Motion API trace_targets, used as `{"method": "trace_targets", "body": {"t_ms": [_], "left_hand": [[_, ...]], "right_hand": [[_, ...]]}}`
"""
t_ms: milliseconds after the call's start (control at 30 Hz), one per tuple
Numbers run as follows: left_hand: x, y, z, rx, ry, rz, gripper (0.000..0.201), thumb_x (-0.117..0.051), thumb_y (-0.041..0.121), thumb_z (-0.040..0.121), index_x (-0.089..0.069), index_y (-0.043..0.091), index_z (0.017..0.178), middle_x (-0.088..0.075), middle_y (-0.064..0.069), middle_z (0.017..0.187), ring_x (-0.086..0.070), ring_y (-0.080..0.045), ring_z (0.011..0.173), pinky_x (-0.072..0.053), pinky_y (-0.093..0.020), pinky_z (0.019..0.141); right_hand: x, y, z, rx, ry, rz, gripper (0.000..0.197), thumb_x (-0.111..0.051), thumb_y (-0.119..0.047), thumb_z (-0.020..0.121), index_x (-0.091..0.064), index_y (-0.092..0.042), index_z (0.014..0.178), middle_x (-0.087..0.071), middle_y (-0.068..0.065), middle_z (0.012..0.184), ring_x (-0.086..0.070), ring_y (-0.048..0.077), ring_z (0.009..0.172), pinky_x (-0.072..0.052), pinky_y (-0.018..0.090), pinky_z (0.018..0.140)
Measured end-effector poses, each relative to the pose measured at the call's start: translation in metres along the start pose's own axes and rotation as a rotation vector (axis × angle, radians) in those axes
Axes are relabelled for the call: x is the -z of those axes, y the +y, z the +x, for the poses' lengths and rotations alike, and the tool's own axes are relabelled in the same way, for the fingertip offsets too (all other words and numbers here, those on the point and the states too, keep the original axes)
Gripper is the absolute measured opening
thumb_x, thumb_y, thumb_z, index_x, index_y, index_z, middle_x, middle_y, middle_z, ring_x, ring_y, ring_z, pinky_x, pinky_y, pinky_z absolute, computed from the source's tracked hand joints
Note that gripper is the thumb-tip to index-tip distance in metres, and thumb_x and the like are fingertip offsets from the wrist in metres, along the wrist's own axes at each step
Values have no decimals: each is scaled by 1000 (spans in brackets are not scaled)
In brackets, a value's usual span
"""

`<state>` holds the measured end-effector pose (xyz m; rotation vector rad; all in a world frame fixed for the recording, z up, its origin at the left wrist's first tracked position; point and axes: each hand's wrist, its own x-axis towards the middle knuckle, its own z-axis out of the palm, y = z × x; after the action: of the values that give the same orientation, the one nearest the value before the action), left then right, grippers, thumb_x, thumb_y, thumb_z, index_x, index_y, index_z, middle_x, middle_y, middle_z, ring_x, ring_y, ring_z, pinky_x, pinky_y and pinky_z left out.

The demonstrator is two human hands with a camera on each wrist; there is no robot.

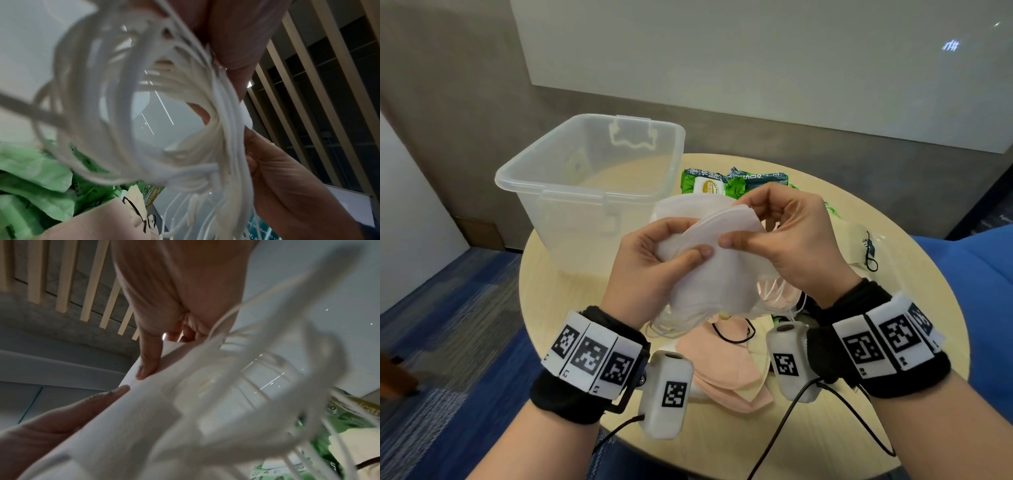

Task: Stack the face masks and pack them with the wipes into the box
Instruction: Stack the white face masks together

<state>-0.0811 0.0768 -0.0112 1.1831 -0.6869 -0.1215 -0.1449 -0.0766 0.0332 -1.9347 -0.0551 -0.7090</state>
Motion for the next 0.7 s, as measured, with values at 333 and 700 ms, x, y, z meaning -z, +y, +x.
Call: {"method": "trace_targets", "body": {"t_ms": [333, 700], "left_hand": [[2, 0, 0, -27, 66, 19, 21, -67, 19, 79, -65, 18, 100, -69, 10, 97, -62, 2, 89, -48, -12, 73], [9, -13, 1, -42, 14, 172, 40, -56, 11, 80, -53, 31, 114, -60, 17, 109, -60, 3, 96, -47, -13, 81]], "right_hand": [[16, 4, 4, -99, -71, -75, 36, -77, -25, 62, -64, 3, 80, -62, 7, 81, -55, 10, 73, -47, 27, 69], [31, -6, 8, -155, 200, 171, 10, -64, -3, 84, -62, -10, 90, -69, 2, 85, -66, 15, 76, -56, 31, 69]]}}
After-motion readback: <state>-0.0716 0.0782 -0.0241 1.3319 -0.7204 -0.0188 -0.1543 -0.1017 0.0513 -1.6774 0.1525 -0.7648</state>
